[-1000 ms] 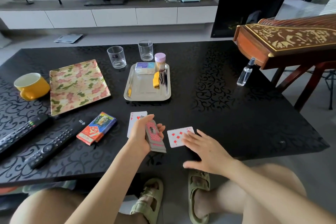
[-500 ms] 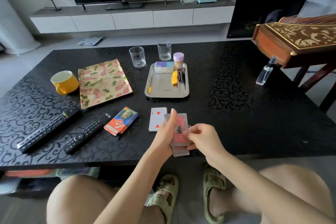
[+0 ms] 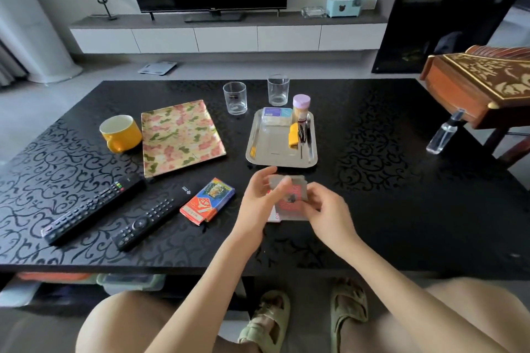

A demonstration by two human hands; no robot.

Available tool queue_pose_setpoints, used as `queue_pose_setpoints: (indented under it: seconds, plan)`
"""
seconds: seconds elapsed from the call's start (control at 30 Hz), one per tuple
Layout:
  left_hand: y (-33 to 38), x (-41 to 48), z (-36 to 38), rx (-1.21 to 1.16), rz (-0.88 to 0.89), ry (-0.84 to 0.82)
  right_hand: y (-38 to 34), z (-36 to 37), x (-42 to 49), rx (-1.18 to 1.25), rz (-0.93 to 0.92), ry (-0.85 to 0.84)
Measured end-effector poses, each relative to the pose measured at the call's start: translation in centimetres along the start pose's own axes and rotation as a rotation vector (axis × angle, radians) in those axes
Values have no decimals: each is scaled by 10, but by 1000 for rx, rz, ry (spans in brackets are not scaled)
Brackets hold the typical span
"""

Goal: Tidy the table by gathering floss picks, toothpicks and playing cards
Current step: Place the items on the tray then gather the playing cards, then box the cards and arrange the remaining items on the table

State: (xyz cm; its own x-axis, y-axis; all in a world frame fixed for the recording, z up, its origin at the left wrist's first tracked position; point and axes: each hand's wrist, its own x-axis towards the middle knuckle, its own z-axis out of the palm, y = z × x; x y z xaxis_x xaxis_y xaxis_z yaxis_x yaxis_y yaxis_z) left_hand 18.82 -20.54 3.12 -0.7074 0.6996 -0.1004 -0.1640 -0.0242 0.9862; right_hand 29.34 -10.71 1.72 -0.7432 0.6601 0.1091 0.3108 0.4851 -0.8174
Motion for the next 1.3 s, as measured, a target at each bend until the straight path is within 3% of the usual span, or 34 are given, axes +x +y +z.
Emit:
queue_pose_setpoints:
  seconds: [0.1, 0.27, 0.33, 0.43, 0.57, 0.7, 0.9, 1.03, 1.13, 1.23, 1.3]
  plan:
    - [-8, -2, 24, -24, 28, 32, 21, 4, -10, -80, -72, 41]
    - [-41, 3, 53, 69, -30, 129, 48, 24, -12, -189, 55, 27]
    - [-40, 5, 54, 80, -53, 126, 52, 19, -8, -278, -4, 37]
    - [-23, 6, 42, 17, -86, 109, 45, 7, -2, -177, -112, 23]
    - [-8, 13, 2, 4, -43, 360, 26, 11, 27, -283, -418, 182]
    - [-20, 27, -36, 263, -208, 432, 22, 38, 60, -515, -520, 47]
    - [-30, 35, -37, 650, -283, 282, 33, 53, 73, -556, -477, -174]
    - [-31, 42, -27, 774, -296, 227, 32, 46, 67, -479, -301, -211]
    - [-31, 45, -26, 794, -289, 233, 25, 53, 59, -356, 40, 33]
    - [-30, 44, -26, 796, -287, 215, 14, 65, 62, -279, 413, 10]
    - [-29, 41, -24, 798, -285, 200, 9, 73, 66, -185, 505, -10]
